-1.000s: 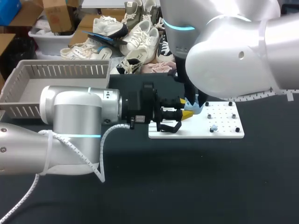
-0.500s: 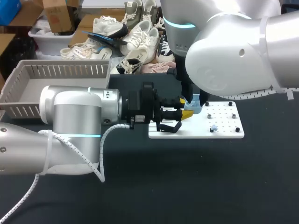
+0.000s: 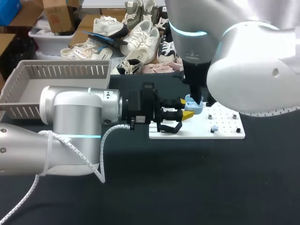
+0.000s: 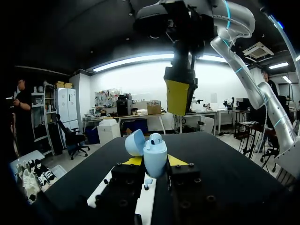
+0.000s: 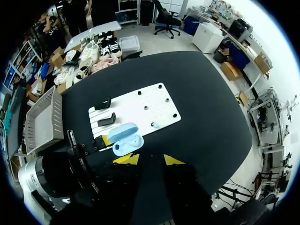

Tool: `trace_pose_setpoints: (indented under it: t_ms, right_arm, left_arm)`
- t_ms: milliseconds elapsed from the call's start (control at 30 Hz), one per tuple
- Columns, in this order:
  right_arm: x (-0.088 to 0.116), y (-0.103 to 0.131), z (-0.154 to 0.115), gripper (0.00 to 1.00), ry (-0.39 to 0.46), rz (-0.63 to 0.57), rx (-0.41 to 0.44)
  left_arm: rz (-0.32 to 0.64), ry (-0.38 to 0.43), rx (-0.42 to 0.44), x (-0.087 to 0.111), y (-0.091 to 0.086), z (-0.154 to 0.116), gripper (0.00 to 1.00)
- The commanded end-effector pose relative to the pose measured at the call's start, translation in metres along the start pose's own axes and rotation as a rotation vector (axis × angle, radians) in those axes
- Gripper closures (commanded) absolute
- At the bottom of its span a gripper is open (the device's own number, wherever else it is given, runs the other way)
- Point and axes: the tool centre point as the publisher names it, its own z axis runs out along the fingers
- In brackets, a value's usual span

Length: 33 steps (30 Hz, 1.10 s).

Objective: Pick up each earbud case from the left stands, insert the matching earbuds, close the lid, and place the case in the box.

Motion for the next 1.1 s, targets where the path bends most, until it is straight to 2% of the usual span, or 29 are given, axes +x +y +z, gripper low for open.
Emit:
trace_pose_setpoints:
  t_ms: [33, 333, 700, 967, 1033, 1100]
  right_arm:
    - [0.011, -0.023, 0.003, 0.74, -0.066, 0.003, -0.059]
    - [0.017, -0.042, 0.024, 0.73, -0.068, -0.014, -0.098]
    - [0.016, -0.062, 0.056, 0.69, -0.078, -0.105, -0.223]
    - [0.007, -0.064, 0.084, 0.66, -0.076, -0.161, -0.288]
    - [0.005, -0.062, 0.091, 0.60, -0.071, -0.168, -0.291]
    - [0.003, -0.060, 0.099, 0.60, -0.062, -0.171, -0.296]
  left_arm:
    - [0.001, -0.002, -0.005, 0.001, -0.001, 0.000, 1.00]
    - [0.001, -0.002, -0.005, 0.001, -0.001, 0.000, 1.00]
    - [0.001, -0.002, -0.005, 0.001, -0.001, 0.000, 1.00]
    - [0.001, -0.002, -0.005, 0.001, -0.001, 0.000, 1.00]
    - [0.001, -0.002, -0.005, 0.001, -0.001, 0.000, 1.00]
    - [0.001, -0.002, -0.005, 0.001, -0.001, 0.000, 1.00]
